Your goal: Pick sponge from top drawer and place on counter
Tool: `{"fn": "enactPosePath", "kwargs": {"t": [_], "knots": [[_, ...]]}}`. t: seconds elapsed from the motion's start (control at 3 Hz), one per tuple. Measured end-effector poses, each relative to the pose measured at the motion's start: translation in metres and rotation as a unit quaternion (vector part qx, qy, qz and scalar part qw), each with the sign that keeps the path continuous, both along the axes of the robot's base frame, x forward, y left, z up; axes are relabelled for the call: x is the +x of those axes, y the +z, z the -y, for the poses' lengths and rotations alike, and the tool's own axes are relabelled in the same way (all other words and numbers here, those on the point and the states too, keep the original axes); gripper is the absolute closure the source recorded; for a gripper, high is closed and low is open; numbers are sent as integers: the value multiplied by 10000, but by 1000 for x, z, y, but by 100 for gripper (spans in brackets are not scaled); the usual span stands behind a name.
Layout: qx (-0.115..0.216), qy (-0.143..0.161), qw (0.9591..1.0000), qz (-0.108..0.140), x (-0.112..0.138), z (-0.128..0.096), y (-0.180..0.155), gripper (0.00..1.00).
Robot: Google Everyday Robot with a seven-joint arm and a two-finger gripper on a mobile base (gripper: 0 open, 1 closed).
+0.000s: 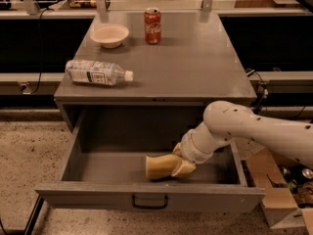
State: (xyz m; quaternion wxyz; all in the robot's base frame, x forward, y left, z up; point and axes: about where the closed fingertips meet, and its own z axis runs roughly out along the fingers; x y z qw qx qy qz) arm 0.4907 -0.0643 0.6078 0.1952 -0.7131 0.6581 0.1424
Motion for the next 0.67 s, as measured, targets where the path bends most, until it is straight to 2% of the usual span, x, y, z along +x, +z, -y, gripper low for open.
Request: {"fn": "enactPosePath", "kwargs": {"t": [0.33,0.67], "knots": [[415,26,9991,-9,4,0,20,95],[1081,73,9941,-28,5,7,51,100]]}}
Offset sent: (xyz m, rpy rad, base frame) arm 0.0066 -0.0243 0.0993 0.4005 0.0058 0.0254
